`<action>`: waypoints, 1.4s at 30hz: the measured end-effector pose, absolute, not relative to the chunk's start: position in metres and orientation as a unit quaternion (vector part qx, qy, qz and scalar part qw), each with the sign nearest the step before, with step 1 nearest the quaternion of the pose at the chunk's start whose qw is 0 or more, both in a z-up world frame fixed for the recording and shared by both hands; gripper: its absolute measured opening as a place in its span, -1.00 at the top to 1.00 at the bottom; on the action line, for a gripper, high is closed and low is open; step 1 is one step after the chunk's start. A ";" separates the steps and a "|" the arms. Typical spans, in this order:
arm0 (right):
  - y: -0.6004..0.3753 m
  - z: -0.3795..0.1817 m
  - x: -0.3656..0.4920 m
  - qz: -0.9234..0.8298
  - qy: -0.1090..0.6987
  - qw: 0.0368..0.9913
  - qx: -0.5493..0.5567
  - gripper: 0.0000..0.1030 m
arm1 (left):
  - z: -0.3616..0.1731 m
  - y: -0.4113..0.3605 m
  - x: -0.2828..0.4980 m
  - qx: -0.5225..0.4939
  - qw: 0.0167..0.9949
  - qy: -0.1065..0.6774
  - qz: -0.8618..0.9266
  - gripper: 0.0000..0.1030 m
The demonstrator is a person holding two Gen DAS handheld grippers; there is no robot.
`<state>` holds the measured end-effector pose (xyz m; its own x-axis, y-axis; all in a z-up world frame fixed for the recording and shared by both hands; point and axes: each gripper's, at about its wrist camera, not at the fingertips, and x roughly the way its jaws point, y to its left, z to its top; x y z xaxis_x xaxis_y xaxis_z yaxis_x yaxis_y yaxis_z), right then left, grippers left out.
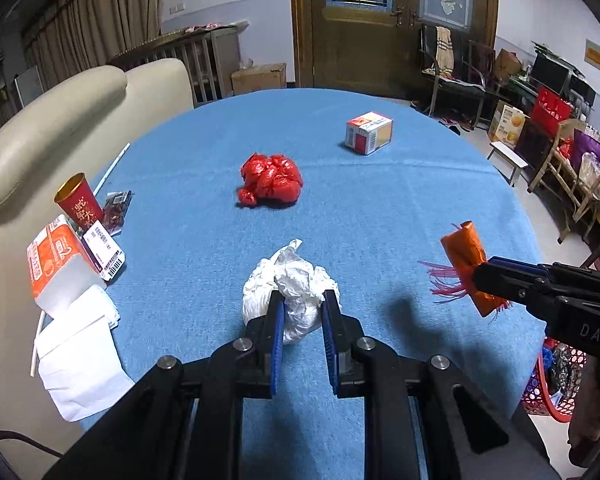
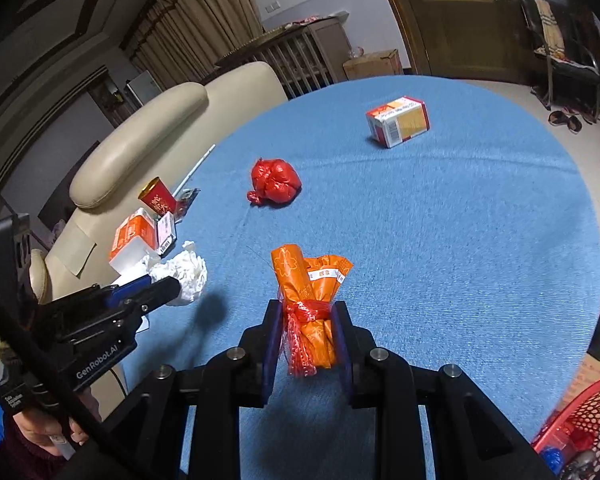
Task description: Collect trash
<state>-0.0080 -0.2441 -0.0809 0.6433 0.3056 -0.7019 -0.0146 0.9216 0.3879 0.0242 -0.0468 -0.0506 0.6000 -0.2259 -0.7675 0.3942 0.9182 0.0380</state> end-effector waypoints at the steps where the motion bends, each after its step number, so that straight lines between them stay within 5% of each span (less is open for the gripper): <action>1: -0.244 -0.079 -0.010 0.091 0.411 0.890 0.176 0.48 | -0.049 -0.048 0.022 0.104 0.889 0.410 -0.174 0.63; 42: -0.300 -0.047 -0.095 0.050 0.363 0.910 0.194 0.48 | -0.016 -0.109 -0.039 0.161 0.888 0.376 -0.212 0.63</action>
